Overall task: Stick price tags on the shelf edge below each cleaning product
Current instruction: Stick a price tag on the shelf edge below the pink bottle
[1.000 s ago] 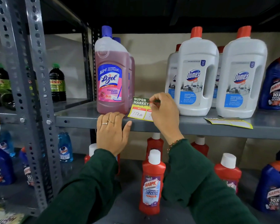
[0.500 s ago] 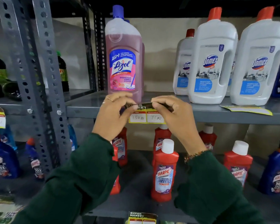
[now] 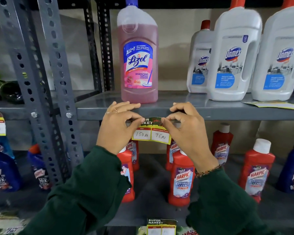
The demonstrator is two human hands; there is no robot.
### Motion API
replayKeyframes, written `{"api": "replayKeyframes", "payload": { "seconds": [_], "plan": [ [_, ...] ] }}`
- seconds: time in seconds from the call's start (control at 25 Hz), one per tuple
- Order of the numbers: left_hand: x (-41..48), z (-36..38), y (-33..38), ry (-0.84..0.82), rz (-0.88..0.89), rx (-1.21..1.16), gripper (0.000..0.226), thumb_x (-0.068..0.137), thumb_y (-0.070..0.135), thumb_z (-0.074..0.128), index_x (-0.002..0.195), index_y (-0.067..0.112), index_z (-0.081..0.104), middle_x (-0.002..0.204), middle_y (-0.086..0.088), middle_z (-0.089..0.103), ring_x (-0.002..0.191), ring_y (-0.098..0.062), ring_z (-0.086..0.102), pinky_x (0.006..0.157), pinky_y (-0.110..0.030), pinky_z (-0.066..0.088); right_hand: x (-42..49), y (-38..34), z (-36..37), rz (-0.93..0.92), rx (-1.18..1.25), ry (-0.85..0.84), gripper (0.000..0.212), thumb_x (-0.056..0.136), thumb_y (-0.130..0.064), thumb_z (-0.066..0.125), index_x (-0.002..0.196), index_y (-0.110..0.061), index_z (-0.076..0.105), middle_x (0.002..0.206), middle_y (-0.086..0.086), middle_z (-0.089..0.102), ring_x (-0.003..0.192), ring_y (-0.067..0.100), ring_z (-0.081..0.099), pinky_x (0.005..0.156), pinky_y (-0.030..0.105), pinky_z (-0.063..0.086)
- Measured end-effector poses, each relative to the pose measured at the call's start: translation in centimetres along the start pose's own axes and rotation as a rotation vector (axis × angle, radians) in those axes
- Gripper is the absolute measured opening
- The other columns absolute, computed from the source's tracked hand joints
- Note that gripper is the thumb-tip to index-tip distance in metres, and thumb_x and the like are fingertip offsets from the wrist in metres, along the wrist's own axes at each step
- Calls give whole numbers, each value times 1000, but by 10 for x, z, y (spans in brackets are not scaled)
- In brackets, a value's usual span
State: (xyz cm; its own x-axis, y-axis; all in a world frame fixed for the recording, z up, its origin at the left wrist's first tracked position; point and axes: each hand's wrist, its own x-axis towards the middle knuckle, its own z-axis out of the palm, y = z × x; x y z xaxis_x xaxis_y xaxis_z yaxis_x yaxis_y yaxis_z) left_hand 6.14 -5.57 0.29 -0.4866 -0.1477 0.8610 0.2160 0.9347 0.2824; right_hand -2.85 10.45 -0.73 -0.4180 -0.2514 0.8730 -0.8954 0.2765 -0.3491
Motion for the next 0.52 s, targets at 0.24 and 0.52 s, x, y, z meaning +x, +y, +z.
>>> {"api": "replayKeyframes", "payload": {
  "seconds": [0.24,0.52],
  "plan": [
    [-1,4,-2,36,7,6,3,76,10,73,78,9,73,107,-6,69,108,-21,54,107,-42,24,1,-5,9,37,-98,68,12,75,-18,73,69,-8,68,95,6,57,90,15,55,69,24,40],
    [10,2,2,121,-50,-44,2,78,11,72,76,12,72,89,-4,74,84,-6,57,82,-31,47,8,-15,10,97,-72,164,12,79,-20,70,73,-9,68,96,6,56,78,17,57,65,36,51]
  ]
}}
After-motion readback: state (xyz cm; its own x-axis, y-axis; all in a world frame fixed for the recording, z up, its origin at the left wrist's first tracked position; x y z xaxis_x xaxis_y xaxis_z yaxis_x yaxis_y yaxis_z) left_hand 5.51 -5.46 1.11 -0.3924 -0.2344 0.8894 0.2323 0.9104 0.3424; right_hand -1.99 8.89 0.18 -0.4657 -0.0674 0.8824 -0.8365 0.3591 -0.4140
